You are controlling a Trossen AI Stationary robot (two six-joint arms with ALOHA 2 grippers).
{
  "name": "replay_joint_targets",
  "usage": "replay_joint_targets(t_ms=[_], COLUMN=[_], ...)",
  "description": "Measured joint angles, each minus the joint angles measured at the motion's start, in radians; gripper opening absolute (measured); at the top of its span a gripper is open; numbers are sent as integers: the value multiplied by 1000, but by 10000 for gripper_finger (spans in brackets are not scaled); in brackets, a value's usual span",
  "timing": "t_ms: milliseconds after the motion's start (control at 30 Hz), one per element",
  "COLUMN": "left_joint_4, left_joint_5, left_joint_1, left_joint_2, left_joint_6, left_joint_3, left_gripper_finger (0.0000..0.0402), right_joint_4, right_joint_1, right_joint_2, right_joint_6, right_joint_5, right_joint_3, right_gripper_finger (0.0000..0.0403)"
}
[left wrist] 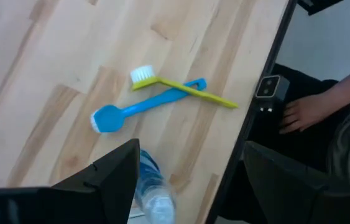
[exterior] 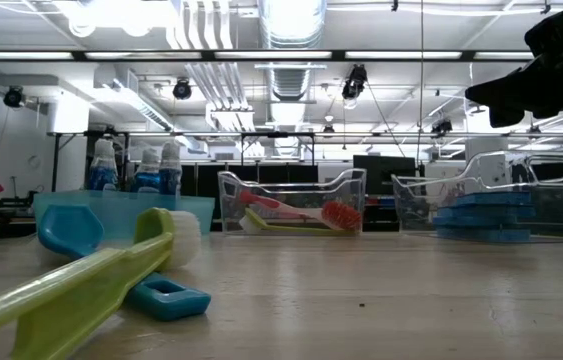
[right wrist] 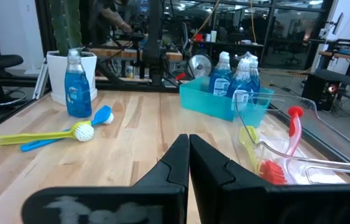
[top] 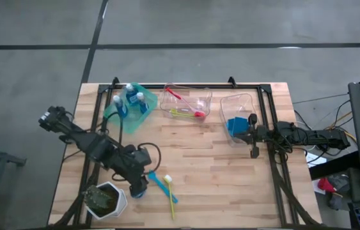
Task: Pick & Place Kitchen Sink Supplies
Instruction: Put the transparent soap dispenser in the green bin
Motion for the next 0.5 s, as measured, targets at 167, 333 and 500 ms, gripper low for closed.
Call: replay_joint_targets(t_ms=[167, 333, 500], left_joint_4=[-31, -122, -162], left_joint_5=[20, 68, 72], left_joint_1=[-12, -27, -52], left_joint_2=[37, 56, 72], left_joint_6=[-30, -97, -153], left_joint_3=[35, 43, 40], left_gripper_finger=[277, 277, 277], right_joint_4=[0, 0, 0], right_joint_1=[0, 0, 0], right_joint_2=[0, 0, 0], right_joint_6=[0, 0, 0], right_joint_5=[0, 0, 0], right_joint_3=[0, 0, 0], right_gripper_finger=[9, 9, 8])
